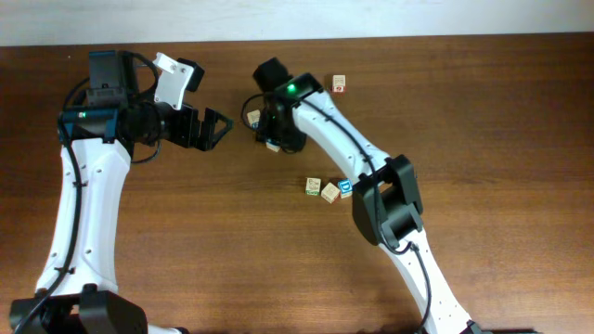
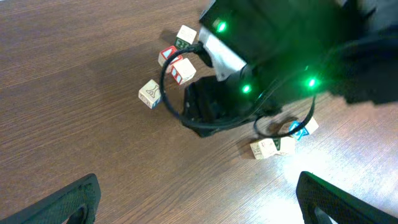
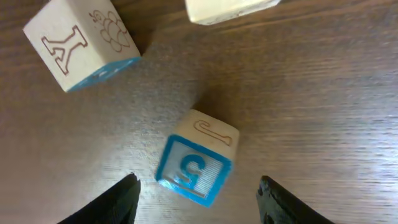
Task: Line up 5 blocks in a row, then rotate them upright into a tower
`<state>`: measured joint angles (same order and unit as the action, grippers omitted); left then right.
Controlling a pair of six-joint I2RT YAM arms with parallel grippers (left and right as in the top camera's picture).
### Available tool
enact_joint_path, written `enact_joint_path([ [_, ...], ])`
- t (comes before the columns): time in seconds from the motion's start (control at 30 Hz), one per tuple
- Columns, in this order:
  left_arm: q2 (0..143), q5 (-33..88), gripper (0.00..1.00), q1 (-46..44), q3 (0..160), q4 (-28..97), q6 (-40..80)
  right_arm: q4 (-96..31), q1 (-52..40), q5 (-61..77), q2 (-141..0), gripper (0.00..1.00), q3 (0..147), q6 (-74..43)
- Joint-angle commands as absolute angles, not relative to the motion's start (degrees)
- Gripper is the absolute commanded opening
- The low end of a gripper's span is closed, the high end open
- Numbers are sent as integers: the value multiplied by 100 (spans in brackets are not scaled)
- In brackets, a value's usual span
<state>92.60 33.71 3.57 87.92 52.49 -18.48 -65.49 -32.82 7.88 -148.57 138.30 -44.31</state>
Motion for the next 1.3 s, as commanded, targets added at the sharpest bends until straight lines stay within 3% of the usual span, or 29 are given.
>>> enact_joint_path([
  [0.0,9290,3474,99,392,8903,5238,-1896,-6252,-3387,213,-14846,61,13622,-4858],
  [0.17,9290,3474,99,392,8903,5238,-1894,-5961,-3389,150,-14846,59,13461,-4856],
  [0.5,9290,3474,99,392,8903,5240,-1894,-6095,-3389,43,-14846,41,13452,-4821],
  [0.7,9290,3474,99,392,8903,5238,-1894,-6639,-3312,530,-14844,30,13456,-4176],
  [1.27,9290,3474,99,392,8903,5238,-1894,-8517,-3406,1140,-14844,31,13456,-3297],
])
